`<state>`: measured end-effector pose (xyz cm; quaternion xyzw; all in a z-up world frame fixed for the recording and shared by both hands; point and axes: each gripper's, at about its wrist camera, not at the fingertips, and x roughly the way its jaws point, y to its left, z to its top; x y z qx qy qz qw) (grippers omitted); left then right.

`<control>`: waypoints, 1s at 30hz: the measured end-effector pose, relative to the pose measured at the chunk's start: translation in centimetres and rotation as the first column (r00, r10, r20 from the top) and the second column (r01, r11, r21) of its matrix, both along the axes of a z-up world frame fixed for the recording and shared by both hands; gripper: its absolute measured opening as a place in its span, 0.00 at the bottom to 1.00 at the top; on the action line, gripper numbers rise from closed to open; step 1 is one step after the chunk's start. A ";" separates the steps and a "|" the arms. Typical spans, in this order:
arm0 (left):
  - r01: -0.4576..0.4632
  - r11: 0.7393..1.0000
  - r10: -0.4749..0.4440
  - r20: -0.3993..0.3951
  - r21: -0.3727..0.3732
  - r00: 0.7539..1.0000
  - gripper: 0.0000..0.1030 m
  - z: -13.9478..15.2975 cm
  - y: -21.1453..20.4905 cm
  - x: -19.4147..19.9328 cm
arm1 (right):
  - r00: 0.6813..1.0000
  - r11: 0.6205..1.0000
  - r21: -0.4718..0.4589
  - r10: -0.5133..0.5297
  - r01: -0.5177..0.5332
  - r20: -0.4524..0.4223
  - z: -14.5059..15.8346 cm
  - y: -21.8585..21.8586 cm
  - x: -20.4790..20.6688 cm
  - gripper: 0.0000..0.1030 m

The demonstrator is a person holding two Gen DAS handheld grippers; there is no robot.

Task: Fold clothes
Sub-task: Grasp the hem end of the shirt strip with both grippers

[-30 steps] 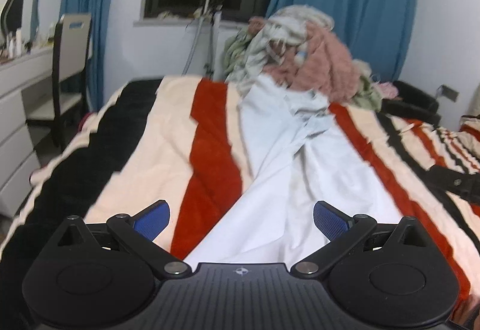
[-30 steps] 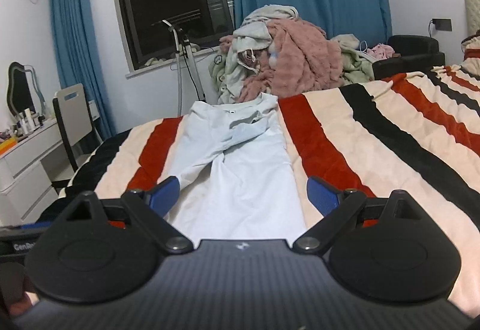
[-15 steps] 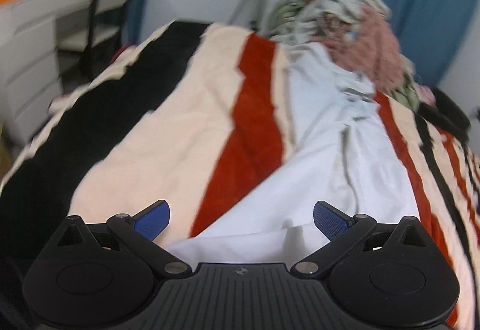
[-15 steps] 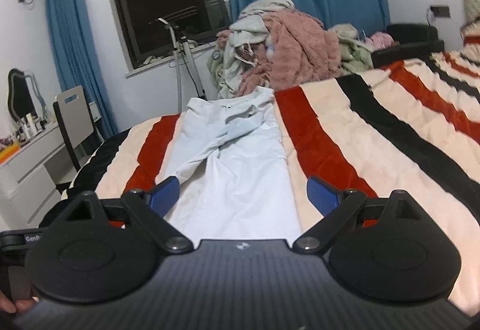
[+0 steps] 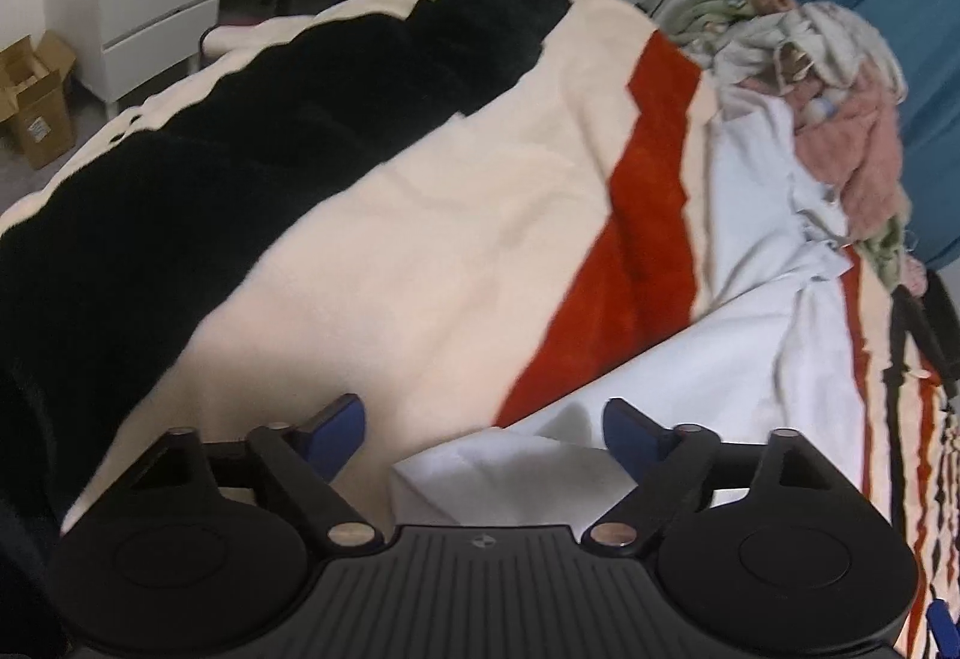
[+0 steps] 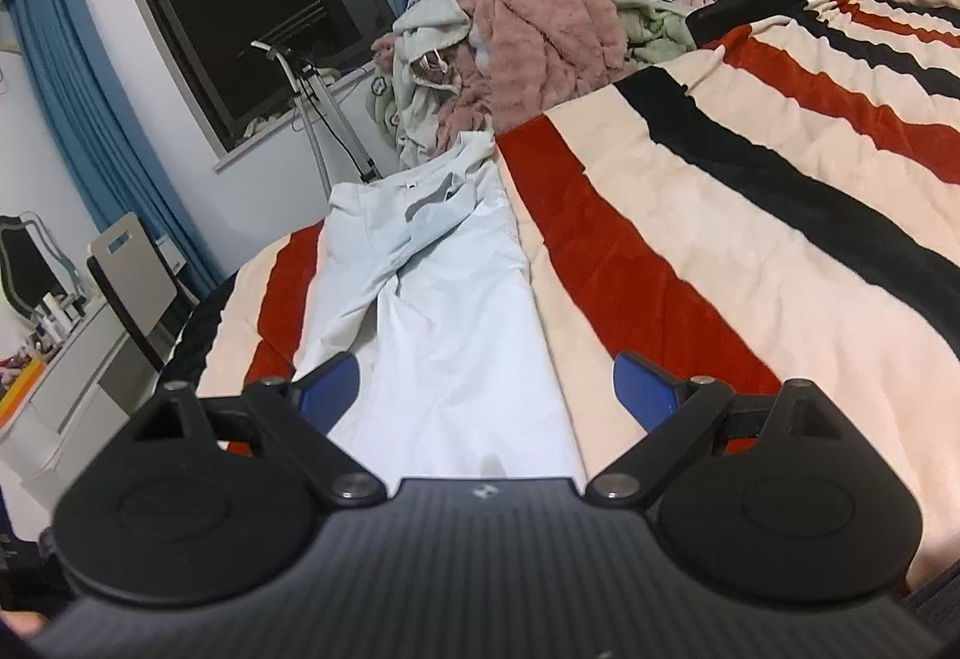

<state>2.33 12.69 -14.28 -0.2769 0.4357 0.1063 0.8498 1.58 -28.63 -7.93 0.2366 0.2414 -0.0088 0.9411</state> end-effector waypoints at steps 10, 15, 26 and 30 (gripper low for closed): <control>0.052 0.999 -0.053 0.022 0.013 0.998 0.06 1.2 -1.2 -2.1 | 1.000 1.000 0.002 0.001 -0.001 0.000 0.8 -0.8 -0.8 0.90; 0.190 0.962 -0.233 0.222 0.198 0.947 0.04 5.7 -5.2 -6.5 | 1.000 1.000 0.004 0.012 -0.012 0.024 2.1 -2.5 -2.1 0.90; 0.619 0.677 -0.730 0.257 0.397 0.634 0.03 6.1 -20.7 -12.5 | 0.998 0.997 0.069 0.042 -0.039 -0.039 1.4 -4.6 -2.2 0.90; 0.719 0.647 -0.758 0.114 0.253 0.642 0.04 2.4 -22.4 -9.6 | 0.992 0.988 0.118 0.111 -0.104 -0.058 0.9 -4.7 -1.9 0.90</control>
